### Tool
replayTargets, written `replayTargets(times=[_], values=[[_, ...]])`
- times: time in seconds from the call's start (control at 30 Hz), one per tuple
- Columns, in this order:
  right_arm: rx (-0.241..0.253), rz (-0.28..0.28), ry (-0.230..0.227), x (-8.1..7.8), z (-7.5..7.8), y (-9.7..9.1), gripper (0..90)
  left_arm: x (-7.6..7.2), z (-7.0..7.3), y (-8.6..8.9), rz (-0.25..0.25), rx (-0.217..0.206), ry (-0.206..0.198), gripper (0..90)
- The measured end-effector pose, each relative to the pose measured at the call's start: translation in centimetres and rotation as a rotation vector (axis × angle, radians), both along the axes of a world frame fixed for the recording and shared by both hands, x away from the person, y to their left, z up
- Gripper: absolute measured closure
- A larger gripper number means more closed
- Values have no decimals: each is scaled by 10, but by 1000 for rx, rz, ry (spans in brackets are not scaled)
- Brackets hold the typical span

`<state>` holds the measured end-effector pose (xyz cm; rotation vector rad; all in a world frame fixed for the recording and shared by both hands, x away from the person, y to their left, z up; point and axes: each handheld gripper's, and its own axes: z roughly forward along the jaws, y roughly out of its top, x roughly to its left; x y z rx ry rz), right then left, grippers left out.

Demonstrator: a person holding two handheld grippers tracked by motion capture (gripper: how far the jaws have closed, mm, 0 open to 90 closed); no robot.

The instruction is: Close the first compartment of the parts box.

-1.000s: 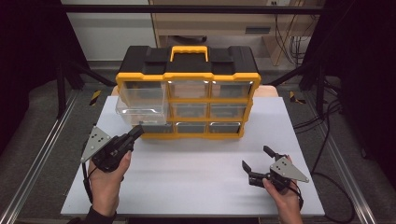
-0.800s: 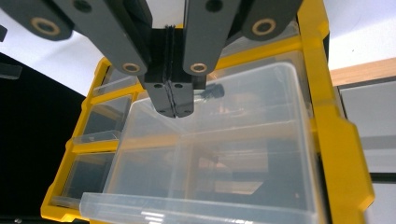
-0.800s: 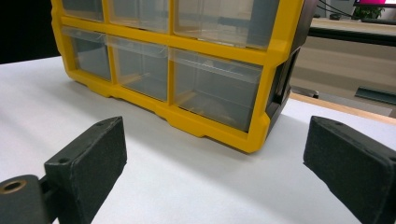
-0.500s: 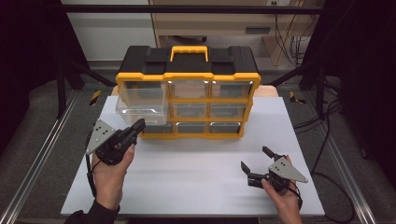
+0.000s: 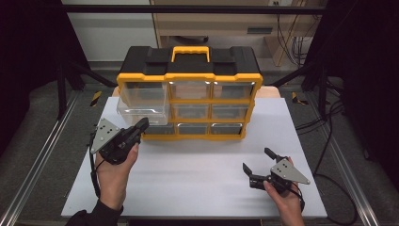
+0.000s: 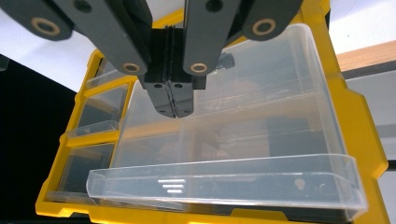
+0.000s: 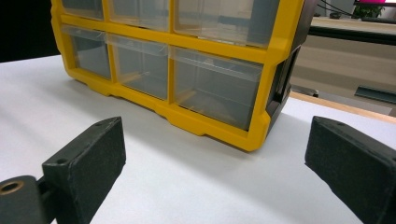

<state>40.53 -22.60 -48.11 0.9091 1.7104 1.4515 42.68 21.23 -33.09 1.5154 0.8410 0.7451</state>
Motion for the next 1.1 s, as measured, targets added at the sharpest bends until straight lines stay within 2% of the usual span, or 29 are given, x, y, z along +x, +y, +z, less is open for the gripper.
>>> replayTargets(times=[1.1], values=[[-2, 1, -2, 0, -1, 0, 52, 16, 5, -8, 11, 33, 14, 890]])
